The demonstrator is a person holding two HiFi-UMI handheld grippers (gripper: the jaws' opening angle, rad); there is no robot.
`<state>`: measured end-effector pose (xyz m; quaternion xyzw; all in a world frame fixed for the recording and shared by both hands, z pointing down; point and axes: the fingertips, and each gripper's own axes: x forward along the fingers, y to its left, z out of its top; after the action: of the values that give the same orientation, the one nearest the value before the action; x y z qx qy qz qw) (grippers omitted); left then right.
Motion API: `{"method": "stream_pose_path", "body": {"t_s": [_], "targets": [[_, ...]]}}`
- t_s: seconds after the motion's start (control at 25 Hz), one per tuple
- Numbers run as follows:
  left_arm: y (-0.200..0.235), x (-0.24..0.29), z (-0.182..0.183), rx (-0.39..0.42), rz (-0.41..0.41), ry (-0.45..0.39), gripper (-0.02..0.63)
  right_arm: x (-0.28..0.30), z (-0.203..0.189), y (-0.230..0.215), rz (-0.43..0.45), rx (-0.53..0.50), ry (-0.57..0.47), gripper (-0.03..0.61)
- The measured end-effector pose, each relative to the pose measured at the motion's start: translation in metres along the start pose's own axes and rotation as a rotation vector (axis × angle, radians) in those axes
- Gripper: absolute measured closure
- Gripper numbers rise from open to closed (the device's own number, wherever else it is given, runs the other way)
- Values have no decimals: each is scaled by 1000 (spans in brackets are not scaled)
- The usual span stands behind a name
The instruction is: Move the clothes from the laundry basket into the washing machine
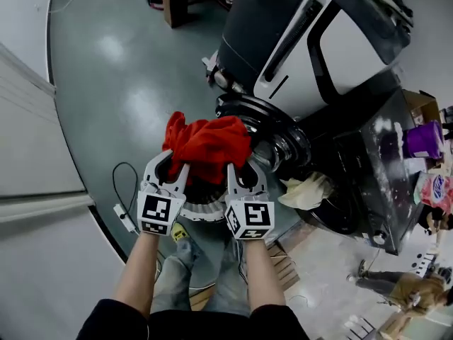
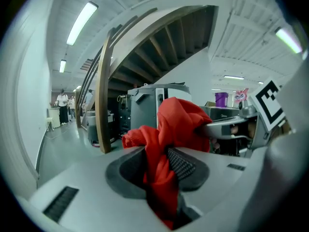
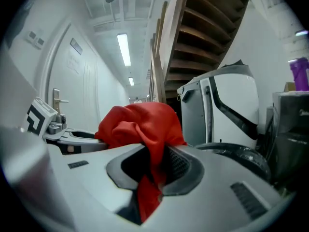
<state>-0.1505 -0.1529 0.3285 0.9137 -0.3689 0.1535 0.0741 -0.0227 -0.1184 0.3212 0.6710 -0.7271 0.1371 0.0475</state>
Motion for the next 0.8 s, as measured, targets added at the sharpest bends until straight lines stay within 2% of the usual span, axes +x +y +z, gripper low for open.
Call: {"method": "stream_pose_path", "body": {"t_s": [0.2,0.36,0.6,0.8], "targets": [[-34,-4,74,90,-52,-58,489,-37,63,-24,-79,31,-79,505],[-78,12,111,144,-125,-103,488,-73,89,-63,-164,50,-133,505],[-194,45,133,206,-281,-120,488,-156,90,-152,-327,97,-167,505],[-313,73,120,227,-421,-96,488,-242,68,-236,-461,129,-174,503]]}}
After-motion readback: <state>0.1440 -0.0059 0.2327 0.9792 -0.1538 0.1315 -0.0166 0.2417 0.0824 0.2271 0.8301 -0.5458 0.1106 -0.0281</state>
